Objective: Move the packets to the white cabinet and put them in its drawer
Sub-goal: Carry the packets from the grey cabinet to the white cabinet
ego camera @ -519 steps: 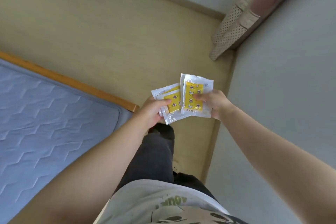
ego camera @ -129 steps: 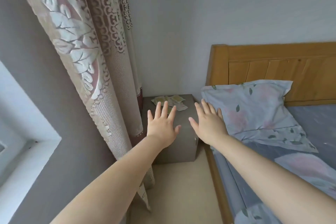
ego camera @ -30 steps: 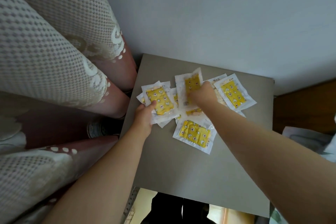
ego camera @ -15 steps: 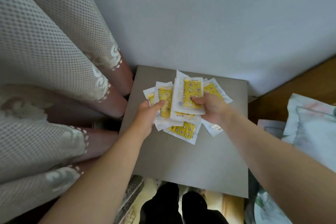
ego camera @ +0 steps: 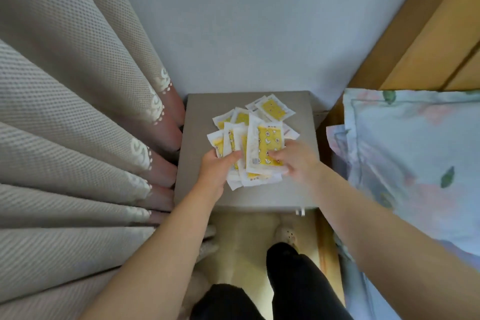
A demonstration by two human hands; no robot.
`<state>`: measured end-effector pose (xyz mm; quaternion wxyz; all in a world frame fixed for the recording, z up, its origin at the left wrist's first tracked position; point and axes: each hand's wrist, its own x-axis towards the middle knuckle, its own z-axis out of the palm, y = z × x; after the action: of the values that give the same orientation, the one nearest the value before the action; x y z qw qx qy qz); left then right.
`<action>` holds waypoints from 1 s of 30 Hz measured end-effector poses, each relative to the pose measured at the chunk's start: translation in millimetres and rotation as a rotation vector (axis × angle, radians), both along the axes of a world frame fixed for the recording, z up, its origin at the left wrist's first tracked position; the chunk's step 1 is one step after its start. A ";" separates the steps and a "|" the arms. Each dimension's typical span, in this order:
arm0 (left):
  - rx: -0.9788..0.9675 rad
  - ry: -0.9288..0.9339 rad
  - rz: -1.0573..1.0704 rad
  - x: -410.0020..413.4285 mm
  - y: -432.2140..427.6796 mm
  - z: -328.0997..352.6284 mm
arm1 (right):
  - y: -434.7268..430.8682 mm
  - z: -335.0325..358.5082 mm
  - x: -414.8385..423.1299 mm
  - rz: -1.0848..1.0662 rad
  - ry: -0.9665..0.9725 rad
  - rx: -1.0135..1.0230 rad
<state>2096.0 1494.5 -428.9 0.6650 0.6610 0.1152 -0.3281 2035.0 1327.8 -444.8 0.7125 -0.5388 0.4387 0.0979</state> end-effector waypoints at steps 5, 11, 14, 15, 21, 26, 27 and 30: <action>0.011 0.046 -0.126 -62.1 40.3 10.4 | 54.8 15.1 -86.0 -0.269 0.009 0.323; 0.095 0.140 -0.366 -149.0 87.8 6.2 | 127.6 17.4 -208.3 -0.372 0.040 0.377; 0.136 0.167 -0.497 -197.4 100.1 -3.3 | 156.0 9.1 -273.1 -0.441 0.062 0.301; 0.148 0.176 -0.557 -213.3 104.3 -8.0 | 165.9 6.3 -295.5 -0.462 0.078 0.263; 0.192 0.202 -0.939 -315.4 122.9 -28.8 | 231.4 -21.6 -432.8 -0.630 0.123 0.118; 0.212 0.117 -1.258 -425.6 150.6 -25.3 | 303.5 -31.4 -542.0 -0.842 0.186 0.049; 0.212 0.085 -1.315 -451.2 159.5 -19.6 | 320.9 -29.4 -564.7 -0.887 0.192 0.051; 0.259 -0.016 -1.442 -527.5 194.6 -15.5 | 380.2 -27.5 -637.5 -1.002 0.186 0.060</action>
<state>1568.5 1689.1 -444.4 0.2011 0.6484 -0.3154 -0.6631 1397.5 1708.0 -472.3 0.6451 -0.2305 0.7018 -0.1955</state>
